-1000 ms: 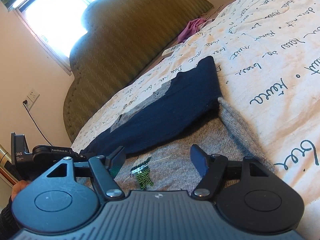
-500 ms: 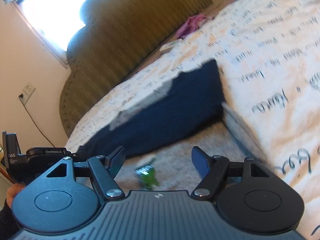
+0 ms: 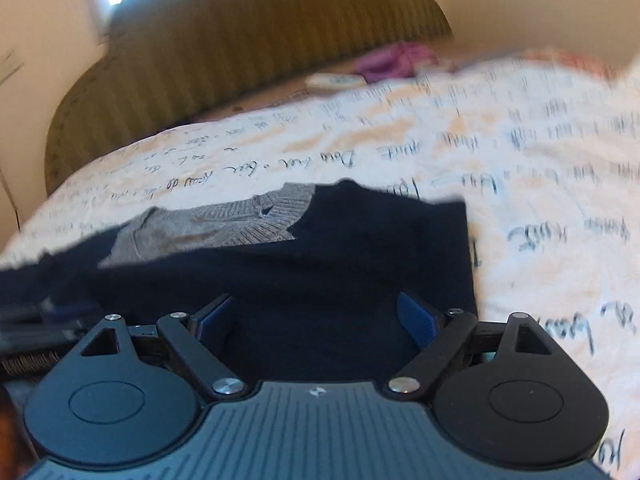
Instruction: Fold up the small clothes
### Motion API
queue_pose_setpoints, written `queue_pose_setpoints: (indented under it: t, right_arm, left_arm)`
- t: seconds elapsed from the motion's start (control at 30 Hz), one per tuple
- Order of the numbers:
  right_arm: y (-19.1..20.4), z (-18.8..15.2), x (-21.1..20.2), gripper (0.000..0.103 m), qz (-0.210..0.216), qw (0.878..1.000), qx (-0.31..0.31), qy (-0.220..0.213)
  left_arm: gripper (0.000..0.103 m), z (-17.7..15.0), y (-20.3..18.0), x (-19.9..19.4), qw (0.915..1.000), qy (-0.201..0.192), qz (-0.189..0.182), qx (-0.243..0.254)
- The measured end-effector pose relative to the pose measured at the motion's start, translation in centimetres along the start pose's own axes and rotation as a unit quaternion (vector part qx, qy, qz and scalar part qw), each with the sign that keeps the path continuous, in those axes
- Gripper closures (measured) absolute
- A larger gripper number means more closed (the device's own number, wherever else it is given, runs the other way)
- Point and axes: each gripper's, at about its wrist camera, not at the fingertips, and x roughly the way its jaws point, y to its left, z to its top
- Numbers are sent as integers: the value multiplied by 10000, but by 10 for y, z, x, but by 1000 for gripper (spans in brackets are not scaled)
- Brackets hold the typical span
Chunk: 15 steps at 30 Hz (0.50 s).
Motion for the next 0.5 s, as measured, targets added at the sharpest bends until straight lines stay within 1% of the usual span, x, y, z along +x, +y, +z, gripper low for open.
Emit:
queue_pose_setpoints:
  t: [0.07, 0.2, 0.27, 0.3, 0.37, 0.4, 0.43, 0.47, 0.5]
  right_arm:
    - [1, -1, 2, 14, -56, 10000, -39, -2]
    - [11, 0, 7, 12, -270, 9989, -362, 85]
    - [9, -1, 6, 12, -242, 9991, -327, 71]
    - [8, 0, 5, 12, -216, 9993, -291, 59]
    - [7, -1, 4, 12, -190, 9994, -271, 41]
    - [8, -1, 3, 12, -183, 9995, -266, 35]
    - [8, -1, 3, 12, -187, 9995, -268, 36]
    - [8, -1, 3, 12, -200, 9994, -283, 39]
    - [9, -1, 4, 12, -218, 9993, -308, 44]
  left_arm:
    - [47, -2, 1, 0, 9999, -128, -33, 46]
    - [47, -1, 4, -6, 9997, -211, -107, -113]
    - [48, 0, 12, -23, 9993, -293, -24, -233]
    - [47, 0, 20, -37, 9987, -409, 56, -315]
    - [41, 2, 44, -68, 9949, -803, 165, -591]
    - [33, 2, 61, -83, 9907, -1045, 321, -805]
    - [23, 3, 84, -99, 9833, -1329, 568, -1105]
    - [18, 4, 106, -113, 9739, -1548, 832, -1437]
    - [14, 4, 135, -125, 9600, -1721, 1148, -1889]
